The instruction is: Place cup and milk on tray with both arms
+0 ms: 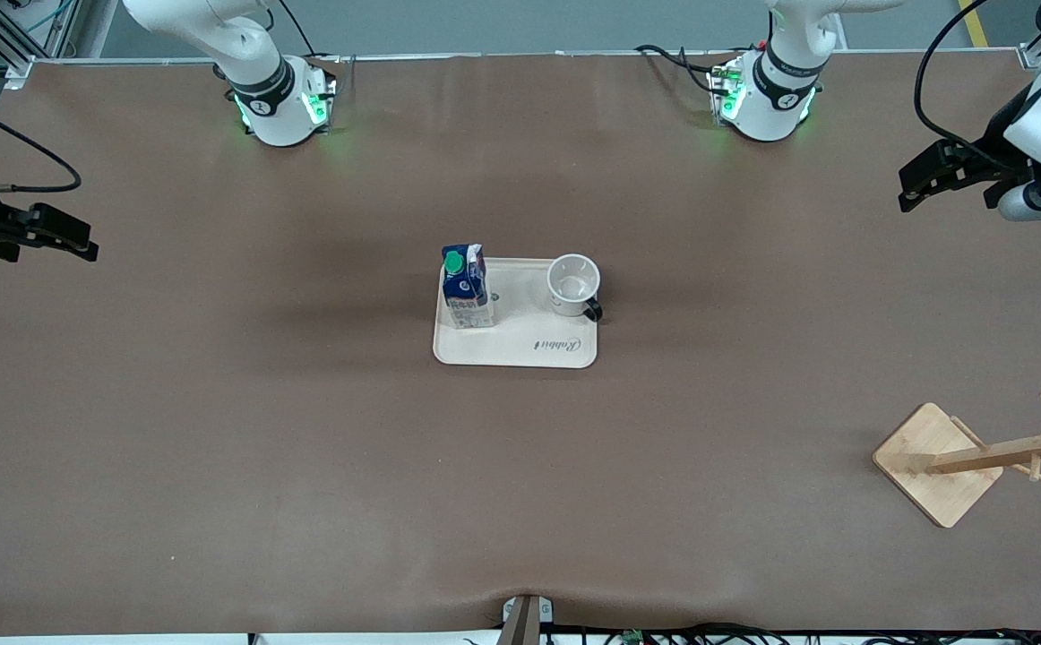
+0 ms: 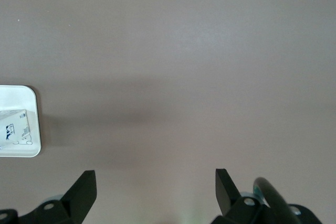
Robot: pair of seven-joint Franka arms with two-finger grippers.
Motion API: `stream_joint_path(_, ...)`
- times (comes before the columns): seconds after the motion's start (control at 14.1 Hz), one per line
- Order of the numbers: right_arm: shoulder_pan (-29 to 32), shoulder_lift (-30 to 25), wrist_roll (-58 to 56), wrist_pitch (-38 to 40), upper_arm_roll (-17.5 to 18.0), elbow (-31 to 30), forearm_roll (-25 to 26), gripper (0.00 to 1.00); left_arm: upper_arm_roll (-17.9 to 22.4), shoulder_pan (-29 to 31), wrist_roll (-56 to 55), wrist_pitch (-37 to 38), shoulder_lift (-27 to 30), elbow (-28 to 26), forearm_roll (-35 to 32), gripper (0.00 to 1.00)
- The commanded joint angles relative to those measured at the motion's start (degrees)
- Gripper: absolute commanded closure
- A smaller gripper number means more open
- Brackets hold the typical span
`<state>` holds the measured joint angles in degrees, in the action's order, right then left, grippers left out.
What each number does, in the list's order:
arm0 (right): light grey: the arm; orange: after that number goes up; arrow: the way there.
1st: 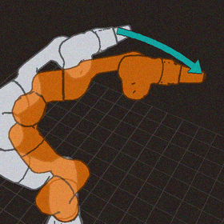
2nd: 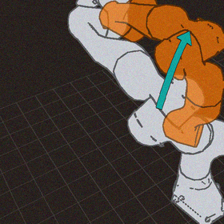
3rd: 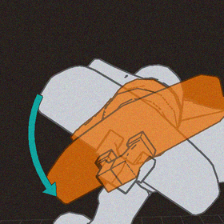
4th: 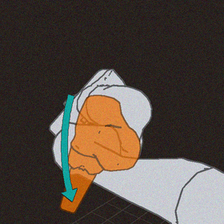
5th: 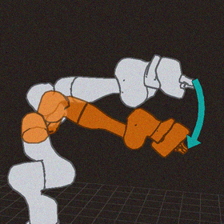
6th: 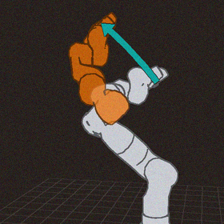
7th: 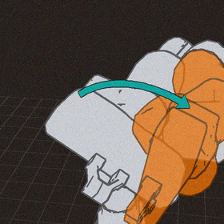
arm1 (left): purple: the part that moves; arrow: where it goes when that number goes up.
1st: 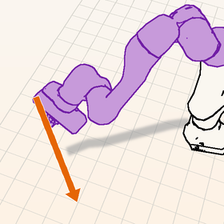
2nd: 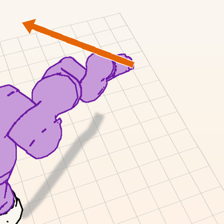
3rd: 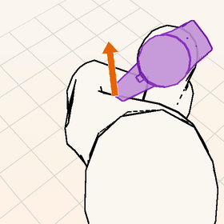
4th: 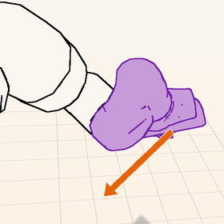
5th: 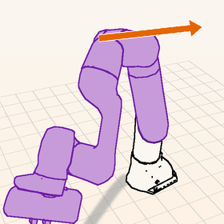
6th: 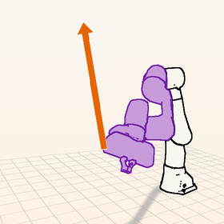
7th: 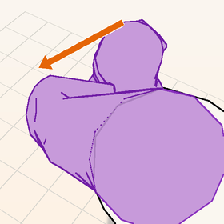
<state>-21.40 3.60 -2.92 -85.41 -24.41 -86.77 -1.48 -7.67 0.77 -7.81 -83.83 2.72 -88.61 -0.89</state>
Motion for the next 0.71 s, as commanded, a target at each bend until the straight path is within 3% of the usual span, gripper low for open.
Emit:
stream_joint_path(0.0,0.7,-1.8,-0.4,-1.1,0.8,-2.2,0.7,0.0,-0.1,0.1,-0.1,-0.1,1.0,-0.9,0.0,0.0)
stream_joint_path(0.5,2.7,-1.8,-0.4,-1.2,2.3,-2.4,0.9,0.0,-0.1,0.4,-2.6,-0.1,0.6,-0.7,-0.9,0.0)
stream_joint_path(0.57,5.9,-1.9,-0.4,-1.1,5.7,-2.4,0.9,0.0,-0.1,0.3,-4.0,-0.1,0.6,-0.7,-0.9,0.0)
stream_joint_path(0.64,11.6,-1.9,-0.4,-1.0,11.3,-2.4,0.9,0.0,-0.1,0.4,-4.1,-0.2,0.5,-0.7,-0.9,0.0)
